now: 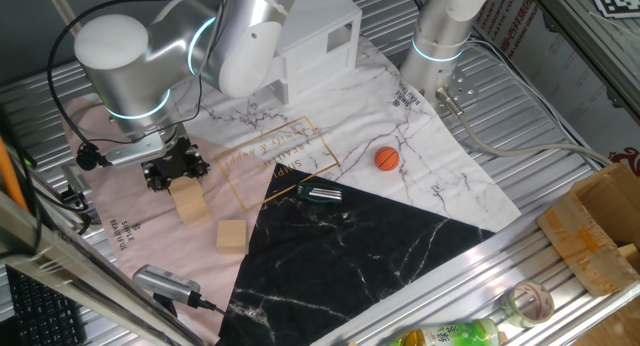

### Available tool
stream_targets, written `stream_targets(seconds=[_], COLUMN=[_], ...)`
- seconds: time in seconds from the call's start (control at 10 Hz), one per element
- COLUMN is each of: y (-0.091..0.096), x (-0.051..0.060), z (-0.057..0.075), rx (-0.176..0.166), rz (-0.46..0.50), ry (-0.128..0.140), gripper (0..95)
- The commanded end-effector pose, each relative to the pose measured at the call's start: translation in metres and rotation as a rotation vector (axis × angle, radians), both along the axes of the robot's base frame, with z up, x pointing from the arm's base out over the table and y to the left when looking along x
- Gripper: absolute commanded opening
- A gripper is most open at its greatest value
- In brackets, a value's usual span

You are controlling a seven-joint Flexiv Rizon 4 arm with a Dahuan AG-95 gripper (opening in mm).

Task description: Stack the blocks into a pyramid shape

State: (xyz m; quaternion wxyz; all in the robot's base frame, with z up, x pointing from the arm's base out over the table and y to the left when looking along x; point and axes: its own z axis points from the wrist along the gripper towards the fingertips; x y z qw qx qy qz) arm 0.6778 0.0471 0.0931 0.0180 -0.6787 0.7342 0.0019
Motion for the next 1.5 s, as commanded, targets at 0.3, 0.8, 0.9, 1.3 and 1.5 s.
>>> stream_targets(seconds=[0.3,0.8,0.9,1.3,1.5], y=[-0.0011,-0.0028,-0.003,-0.0037,-0.0037], x=[0.0009,0.0019,0.0019,0.002,0.0021], z=[-0.0012,-0.0012,-0.0013,-0.0015,-0.0015], rx=[0.002,0.004,0.005,0.003,0.01], rz=[-0.003,-0.003,-0.004,-0.003,-0.009], ry=[0.0,-0.001,0.0,-0.002,0.002], gripper=[0.0,0.0,0.0,0.0,0.0])
